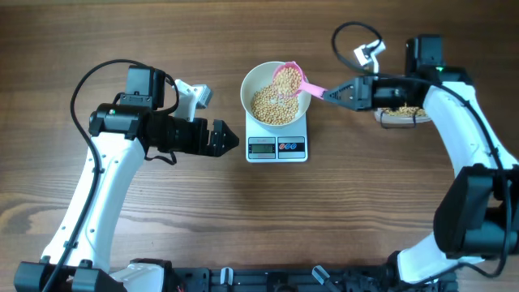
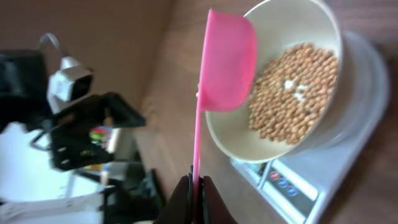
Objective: Scoop item into bowl and weigh 150g on scale
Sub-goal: 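Lift the filled scoop and carry it left over the white bowl, then tip the scoop to pour soybeans into the white bowl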
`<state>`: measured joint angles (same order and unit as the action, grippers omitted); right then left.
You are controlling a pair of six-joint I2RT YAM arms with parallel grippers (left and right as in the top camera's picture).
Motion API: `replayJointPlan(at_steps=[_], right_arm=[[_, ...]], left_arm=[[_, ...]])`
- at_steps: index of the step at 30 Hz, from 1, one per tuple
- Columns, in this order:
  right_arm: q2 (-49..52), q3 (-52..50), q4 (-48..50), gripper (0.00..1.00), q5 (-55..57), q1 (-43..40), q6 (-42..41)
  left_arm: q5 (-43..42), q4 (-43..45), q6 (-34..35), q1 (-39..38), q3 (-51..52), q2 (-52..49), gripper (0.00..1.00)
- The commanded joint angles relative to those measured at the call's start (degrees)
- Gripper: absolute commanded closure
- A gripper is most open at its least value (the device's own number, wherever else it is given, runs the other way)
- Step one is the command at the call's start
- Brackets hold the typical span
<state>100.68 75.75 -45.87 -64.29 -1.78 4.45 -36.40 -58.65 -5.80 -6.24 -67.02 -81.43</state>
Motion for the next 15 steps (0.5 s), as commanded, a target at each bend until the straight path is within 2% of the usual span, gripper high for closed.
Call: replayJointPlan(at_steps=[1,3,6,11,15], right_arm=[[-7.1,1.3,2.1,0.96,12.9,2.3,-4.0],[-9.6,1.3,2.6,0.96,21.2,3.9,-2.9],[-12.7,1.3,3.5,0.96,28.0,6.9,1.3],[-14.7,1.3,5.2,0.96,35.2,11.7,3.3],[-14.6,1.3,4.2,0.96,35.4,13.2,3.4]], left_arm=[[-1.0,0.1,-1.3,0.2,0.6,0.0,0.00],[-1.0,0.1,-1.3,0.2,0.6,0.0,0.00],[-1.0,0.1,-1.3,0.2,0.6,0.0,0.00],[-1.0,0.1,-1.3,0.2,0.6,0.0,0.00],[-1.0,0.1,-1.3,0.2,0.6,0.0,0.00]])
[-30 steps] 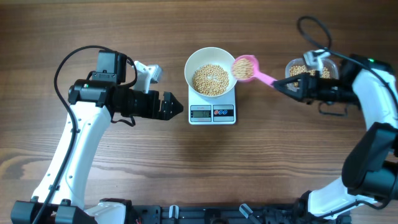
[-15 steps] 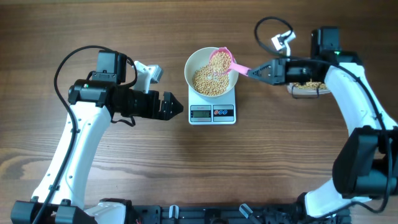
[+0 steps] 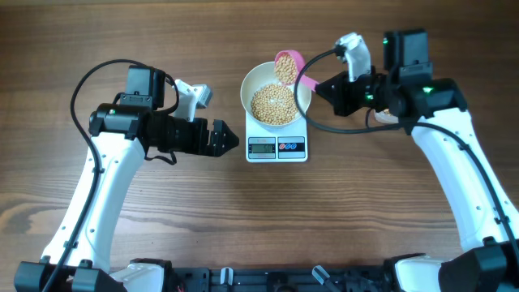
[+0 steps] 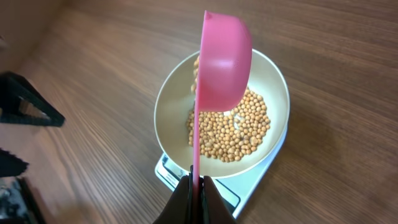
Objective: Scoop item into bowl and weigh 150g on scale
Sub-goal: 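Tip the scoop to pour soybeans into the white bowl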
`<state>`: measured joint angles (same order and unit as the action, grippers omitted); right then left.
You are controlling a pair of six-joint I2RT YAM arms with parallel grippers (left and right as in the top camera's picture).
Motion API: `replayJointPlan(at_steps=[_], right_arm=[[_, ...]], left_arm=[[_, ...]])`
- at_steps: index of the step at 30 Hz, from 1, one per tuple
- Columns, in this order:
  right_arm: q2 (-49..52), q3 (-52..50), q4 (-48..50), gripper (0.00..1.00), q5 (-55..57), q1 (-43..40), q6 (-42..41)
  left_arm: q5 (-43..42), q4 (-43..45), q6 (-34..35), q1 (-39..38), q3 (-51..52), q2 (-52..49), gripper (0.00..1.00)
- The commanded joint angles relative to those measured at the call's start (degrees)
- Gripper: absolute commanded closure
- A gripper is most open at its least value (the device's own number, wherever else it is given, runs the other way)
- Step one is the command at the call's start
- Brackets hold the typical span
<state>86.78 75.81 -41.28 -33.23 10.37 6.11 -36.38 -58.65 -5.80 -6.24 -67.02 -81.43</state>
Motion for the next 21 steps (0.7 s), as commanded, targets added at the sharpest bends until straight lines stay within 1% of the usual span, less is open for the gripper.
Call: replayJointPlan(at_steps=[1,6,10,15,21], right_arm=[[-0.7,1.2,-0.6,0.96,4.3,1.3,2.0],[-0.7,1.2,-1.0,0.96,5.6,2.0,6.6],[-0.7,1.2,-1.7,0.95,6.4,2.9,12.2],[-0.7,1.2,-1.6,0.96,11.5,5.5,16.2],[-0.8,1.2,-1.2,0.96,20.8,9.5,17.7]], left_arm=[[-1.1,0.1,-1.3,0.2,0.6,0.0,0.00],[-1.0,0.1,-1.3,0.2,0.6,0.0,0.00],[-1.1,0.1,-1.3,0.2,0.6,0.0,0.00],[-1.1,0.1,-1.3,0.2,0.6,0.0,0.00],[-1.1,0.1,-1.3,0.2,0.6,0.0,0.00]])
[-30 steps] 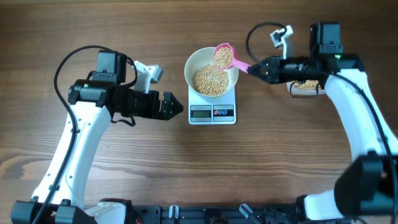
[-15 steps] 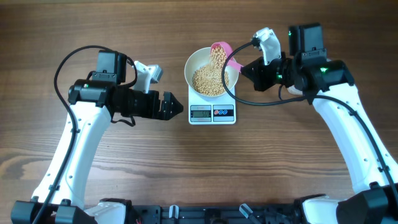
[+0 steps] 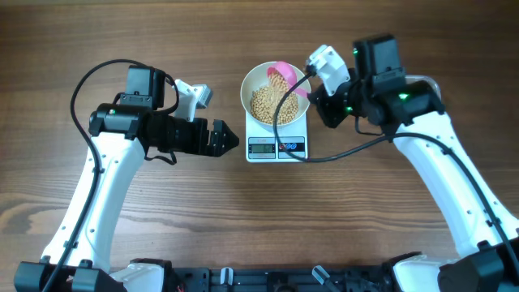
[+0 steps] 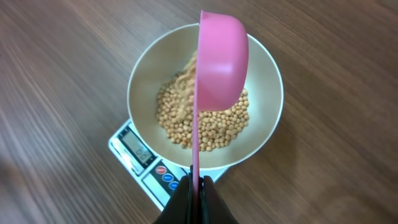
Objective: Scoop item into bowl and weigh 150g on scale
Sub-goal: 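Tip the scoop to pour soybeans into the white bowl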
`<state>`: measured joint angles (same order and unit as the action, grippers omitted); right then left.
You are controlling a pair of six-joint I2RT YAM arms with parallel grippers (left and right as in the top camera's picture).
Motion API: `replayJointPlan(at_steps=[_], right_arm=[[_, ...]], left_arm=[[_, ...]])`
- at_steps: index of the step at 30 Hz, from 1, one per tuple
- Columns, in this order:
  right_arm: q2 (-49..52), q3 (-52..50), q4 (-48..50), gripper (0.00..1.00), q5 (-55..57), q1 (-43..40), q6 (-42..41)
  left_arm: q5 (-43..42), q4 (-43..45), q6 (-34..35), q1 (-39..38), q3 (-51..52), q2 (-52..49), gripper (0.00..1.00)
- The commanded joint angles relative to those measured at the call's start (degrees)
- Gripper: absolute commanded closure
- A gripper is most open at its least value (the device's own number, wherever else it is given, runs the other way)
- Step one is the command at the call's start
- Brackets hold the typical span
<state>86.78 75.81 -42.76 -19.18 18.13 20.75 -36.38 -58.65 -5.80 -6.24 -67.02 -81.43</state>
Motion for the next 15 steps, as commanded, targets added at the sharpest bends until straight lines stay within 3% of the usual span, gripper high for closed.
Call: replayJointPlan(at_steps=[1,15], right_arm=[[-0.8,1.2,0.3,0.96,7.9,2.3,3.3],[-1.6,1.2,2.5,0.96,17.6,8.4,6.5]], left_arm=[[-1.0,0.1,-1.3,0.2,0.6,0.0,0.00],[-1.1,0.1,-1.3,0.2,0.6,0.0,0.00]])
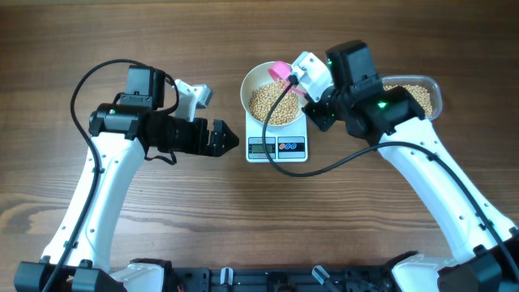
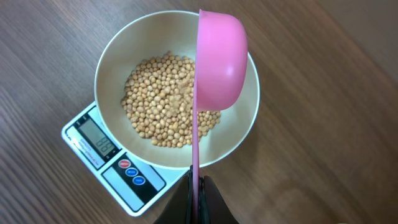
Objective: Scoop item into bowl and weigh 150g on scale
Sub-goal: 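Tip the scoop to pour soybeans into the white bowl, then bring the empty scoop back over the soybean tub with the right gripper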
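A cream bowl (image 2: pixel 118 53) of tan beans (image 2: pixel 163 102) stands on the white digital scale (image 2: pixel 118 171). My right gripper (image 2: pixel 196 185) is shut on the thin handle of a pink scoop (image 2: pixel 221 59), which is turned on its side over the bowl's right rim. In the overhead view the bowl (image 1: pixel 253 83) sits on the scale (image 1: pixel 276 148), the scoop (image 1: pixel 280 71) shows at the bowl's upper right, and my left gripper (image 1: pixel 231 139) hovers just left of the scale, its jaws not clearly shown.
A clear tray of beans (image 1: pixel 418 97) lies at the right, behind my right arm. The wooden table (image 1: pixel 259 227) spreads in front of the scale.
My right arm has shifted left over the bowl, so the scale's display now shows at lower left. The scoop stays tipped on its side; no beans are seen falling now. The left arm is unmoved.
The pink scoop was held tipped over the bowl's right side with beans dropping in. Then my right arm had swung nearer the bowl, the scoop still tipped, and beans were pouring from it. Now the scoop hangs on its side over the fuller bowl.
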`<state>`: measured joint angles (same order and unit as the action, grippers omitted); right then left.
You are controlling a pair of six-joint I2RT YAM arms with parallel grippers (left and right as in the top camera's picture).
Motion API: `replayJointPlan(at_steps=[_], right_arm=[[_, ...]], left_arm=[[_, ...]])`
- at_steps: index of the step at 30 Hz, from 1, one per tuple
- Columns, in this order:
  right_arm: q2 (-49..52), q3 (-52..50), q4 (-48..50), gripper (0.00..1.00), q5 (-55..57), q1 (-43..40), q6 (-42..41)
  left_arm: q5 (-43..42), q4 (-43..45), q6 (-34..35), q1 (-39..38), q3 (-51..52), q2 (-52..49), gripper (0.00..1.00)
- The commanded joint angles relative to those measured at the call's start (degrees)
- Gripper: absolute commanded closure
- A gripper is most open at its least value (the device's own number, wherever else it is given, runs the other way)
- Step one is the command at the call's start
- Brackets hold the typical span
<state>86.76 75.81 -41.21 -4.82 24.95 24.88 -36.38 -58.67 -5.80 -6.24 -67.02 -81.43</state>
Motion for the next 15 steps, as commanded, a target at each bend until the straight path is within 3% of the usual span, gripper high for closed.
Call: replayJointPlan(at_steps=[1,15], right_arm=[[-1.7,1.2,1.4,0.96,4.2,2.0,2.3],[-4.1,1.2,3.7,0.96,8.2,3.5,5.8]], left_arm=[[-1.1,0.1,-1.3,0.2,0.6,0.0,0.00],[-1.1,0.1,-1.3,0.2,0.6,0.0,0.00]])
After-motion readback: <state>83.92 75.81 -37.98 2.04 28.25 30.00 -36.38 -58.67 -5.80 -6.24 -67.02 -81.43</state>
